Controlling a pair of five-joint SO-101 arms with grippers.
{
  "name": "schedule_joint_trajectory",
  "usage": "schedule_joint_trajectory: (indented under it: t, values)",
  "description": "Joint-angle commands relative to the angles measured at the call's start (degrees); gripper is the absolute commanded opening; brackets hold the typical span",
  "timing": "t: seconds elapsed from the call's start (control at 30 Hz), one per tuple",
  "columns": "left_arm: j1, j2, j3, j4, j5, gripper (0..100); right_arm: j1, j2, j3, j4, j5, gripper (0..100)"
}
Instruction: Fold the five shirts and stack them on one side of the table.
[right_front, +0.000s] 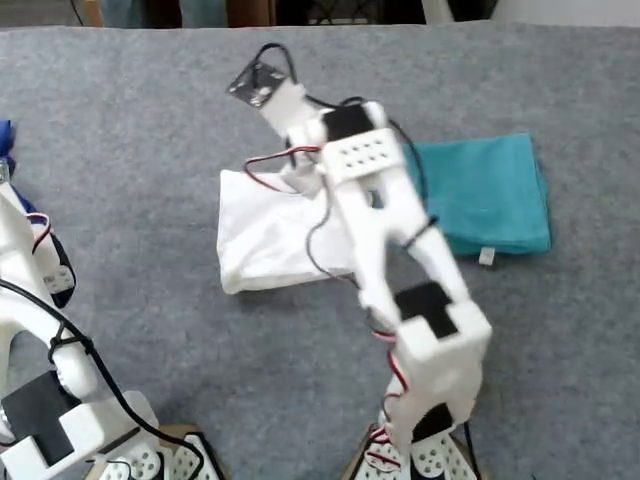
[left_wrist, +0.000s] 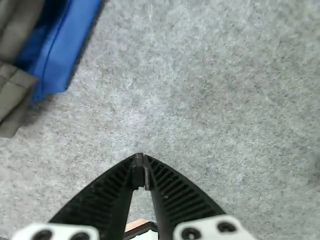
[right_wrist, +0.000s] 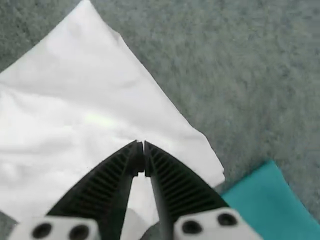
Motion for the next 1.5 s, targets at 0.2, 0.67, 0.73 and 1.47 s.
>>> schedule_joint_trajectory:
  t: [0.2,0.67,0.73,1.47]
  values:
    - [-0.5,-2.3,1.2,0.4,-0.4,3,-2.1,17.7,-27.2,8.9,-3.2,1.5]
    - [-0.3,-2.3,1.1,0.4,-0.4,3,-0.8,35.3,-47.9,26.8,-3.2,1.4]
    - [-0.4,-2.3,1.2,0.4,-0.4,3,0.6,35.5,-48.0,27.2,-3.9,1.4]
    - [0.0,-1.8,1.2,-0.2,-0.3,3,6.9,-0.4,5.9,23.6,-6.0,1.4]
